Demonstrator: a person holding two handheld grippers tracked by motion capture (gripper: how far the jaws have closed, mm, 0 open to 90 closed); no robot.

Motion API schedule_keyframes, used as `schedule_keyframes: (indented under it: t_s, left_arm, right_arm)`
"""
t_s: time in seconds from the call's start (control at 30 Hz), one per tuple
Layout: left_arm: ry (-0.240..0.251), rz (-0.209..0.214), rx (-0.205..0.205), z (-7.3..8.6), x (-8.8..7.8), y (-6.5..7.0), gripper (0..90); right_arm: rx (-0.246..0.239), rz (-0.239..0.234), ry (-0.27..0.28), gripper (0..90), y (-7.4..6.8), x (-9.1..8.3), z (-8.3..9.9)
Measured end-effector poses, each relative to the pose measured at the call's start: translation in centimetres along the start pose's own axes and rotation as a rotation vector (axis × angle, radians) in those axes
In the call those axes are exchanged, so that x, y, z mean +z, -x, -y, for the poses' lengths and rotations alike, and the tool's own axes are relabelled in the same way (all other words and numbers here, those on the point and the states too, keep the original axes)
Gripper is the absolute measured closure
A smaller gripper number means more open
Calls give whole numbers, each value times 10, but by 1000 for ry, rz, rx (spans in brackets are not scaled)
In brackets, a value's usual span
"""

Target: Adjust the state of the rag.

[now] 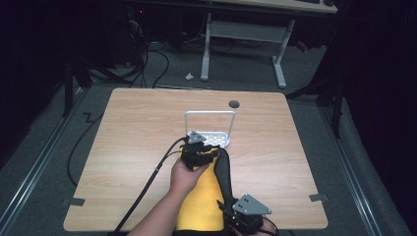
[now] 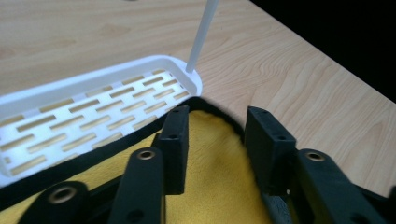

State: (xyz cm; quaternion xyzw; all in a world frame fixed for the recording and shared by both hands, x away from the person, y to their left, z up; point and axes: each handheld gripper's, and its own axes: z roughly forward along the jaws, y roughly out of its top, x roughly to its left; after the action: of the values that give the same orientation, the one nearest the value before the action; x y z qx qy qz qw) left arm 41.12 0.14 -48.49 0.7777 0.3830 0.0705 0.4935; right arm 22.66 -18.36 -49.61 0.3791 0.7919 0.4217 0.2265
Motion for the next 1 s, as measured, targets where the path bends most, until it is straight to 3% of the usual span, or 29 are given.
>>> schedule_keyframes:
  t_s: [0.1, 0.2, 0.43, 0.67, 0.73, 0.83, 1.0]
  left_arm:
    - [14, -2, -11, 5, -14, -4, 565]
    - [-3, -31, 8, 17, -30, -13, 566]
    - [-48, -74, 8, 64, -72, -34, 578]
    - [-51, -78, 1, 98, -100, -37, 577]
    - [-45, -90, 14, 104, -107, -36, 575]
    - [-23, -78, -7, 107, -113, -36, 573]
    - [-24, -71, 12, 106, -111, -31, 569]
  right_arm:
    - [11, 16, 15, 663, 4, -2, -2]
    - [22, 29, 18, 670, 9, -3, -3]
    - [50, 50, -7, 685, 22, 5, 0]
    - [54, 70, -28, 689, 25, 13, 3]
    - [52, 68, -37, 688, 24, 15, 6]
    - [46, 65, -45, 689, 22, 18, 9]
    - [51, 71, -57, 690, 23, 21, 11]
